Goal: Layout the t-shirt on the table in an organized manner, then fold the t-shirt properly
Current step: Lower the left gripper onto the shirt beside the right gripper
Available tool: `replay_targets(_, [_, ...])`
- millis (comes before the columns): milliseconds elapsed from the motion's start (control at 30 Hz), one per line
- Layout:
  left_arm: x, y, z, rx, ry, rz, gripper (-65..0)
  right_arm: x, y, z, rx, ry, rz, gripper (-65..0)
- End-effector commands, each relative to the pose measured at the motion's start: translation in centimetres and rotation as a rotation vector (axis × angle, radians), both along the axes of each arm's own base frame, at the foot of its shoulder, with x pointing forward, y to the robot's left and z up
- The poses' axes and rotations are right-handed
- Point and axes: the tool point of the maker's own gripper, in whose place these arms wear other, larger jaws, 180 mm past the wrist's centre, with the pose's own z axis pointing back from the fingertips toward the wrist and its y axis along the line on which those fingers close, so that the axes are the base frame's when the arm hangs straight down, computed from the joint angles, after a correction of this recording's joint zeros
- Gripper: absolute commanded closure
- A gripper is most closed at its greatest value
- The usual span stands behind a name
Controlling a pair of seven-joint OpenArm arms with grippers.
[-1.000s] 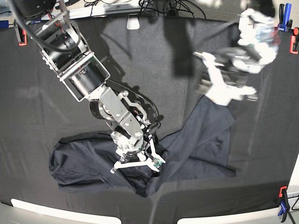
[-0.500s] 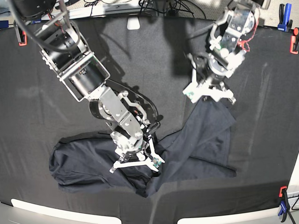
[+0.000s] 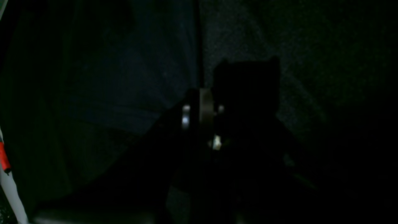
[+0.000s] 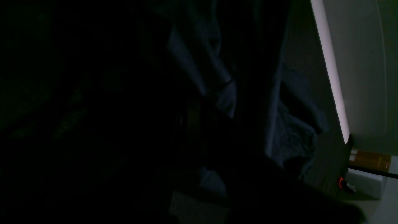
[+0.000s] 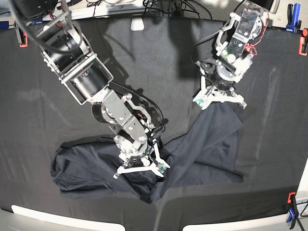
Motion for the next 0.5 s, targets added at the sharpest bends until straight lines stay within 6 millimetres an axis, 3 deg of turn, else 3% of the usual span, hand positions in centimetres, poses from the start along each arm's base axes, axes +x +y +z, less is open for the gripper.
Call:
replay_targets(0, [0.9,0.8,1.0,0.029,-0.044,0.024,0.0,1.8,0.7,3.0,0.022,-0.090,0.009,0.0])
replay_targets(100, [1.7,1.8,2.5,0.082,-0.112,0.060,0.0,1.9,1.5,4.5,0.038,-0.119,0.023,0.0])
replay_targets(300, [2.9,3.1,7.4,0.115,-0.248,0.052,0.0,1.7,2.7,8.7,0.061,-0.193,0.041,0.0])
replay_targets(467, [3.3,4.4,11.2,0.152,-0.334,0.036,0.0,1.1,0.5,11.5,0.031,-0.238,0.004,0.0])
